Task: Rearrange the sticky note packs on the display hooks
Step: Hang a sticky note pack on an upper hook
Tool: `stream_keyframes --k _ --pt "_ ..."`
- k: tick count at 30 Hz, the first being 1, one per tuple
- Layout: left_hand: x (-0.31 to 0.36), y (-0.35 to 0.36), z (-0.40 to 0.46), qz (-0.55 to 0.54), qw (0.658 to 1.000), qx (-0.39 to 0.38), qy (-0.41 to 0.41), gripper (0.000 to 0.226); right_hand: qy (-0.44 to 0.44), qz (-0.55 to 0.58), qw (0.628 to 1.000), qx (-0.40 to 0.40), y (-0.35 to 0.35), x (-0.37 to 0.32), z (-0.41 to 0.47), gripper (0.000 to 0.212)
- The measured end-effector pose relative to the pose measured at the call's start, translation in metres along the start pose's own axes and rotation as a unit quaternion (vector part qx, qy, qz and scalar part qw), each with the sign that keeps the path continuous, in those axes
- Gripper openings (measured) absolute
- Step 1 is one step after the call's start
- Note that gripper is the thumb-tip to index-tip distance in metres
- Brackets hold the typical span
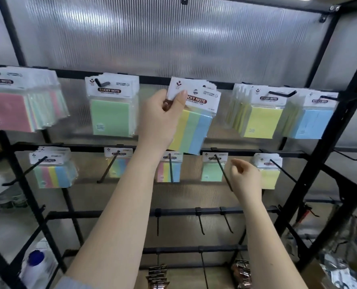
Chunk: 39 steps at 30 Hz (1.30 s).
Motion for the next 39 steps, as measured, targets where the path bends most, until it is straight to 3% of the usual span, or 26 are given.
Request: stream_keyframes --k 10,18,25,33,39 --pt "-0.007 0.032 0.015 -0.052 0.997 0.032 -0.038 0.027 -0.009 0.026 0.999 -0.026 -0.004 0.014 0.014 0.028" --pt "-0.009 0.032 0.014 -0.027 0.996 0.083 -0.025 0.018 -0.009 0.022 0.999 -0.031 -0.005 0.027 0.016 0.028" --pt "-0.027 0.038 0.025 0.003 0.995 0.07 -0.067 0.025 0.005 0.024 0.998 -0.054 0.0 0.036 0.019 0.03" --pt "-0.036 0.042 0.035 0.014 0.987 0.135 -0.091 0.04 -0.002 0.036 0.997 -0.069 -0.001 0.039 0.03 0.029" --pt "-0.044 0.044 0.026 0.01 0.981 0.169 -0.093 0.026 0.0 0.037 0.996 -0.085 0.003 0.046 0.047 0.03"
Point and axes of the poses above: each hand's wrist, its own z-axis towards the middle knuckle, its own y-axis out of the palm, x = y × z, the point moved 4 cm from there along z, towards the middle knuckle, and after that the axes turned 8 degrees about -x, right-handed, at the moved point
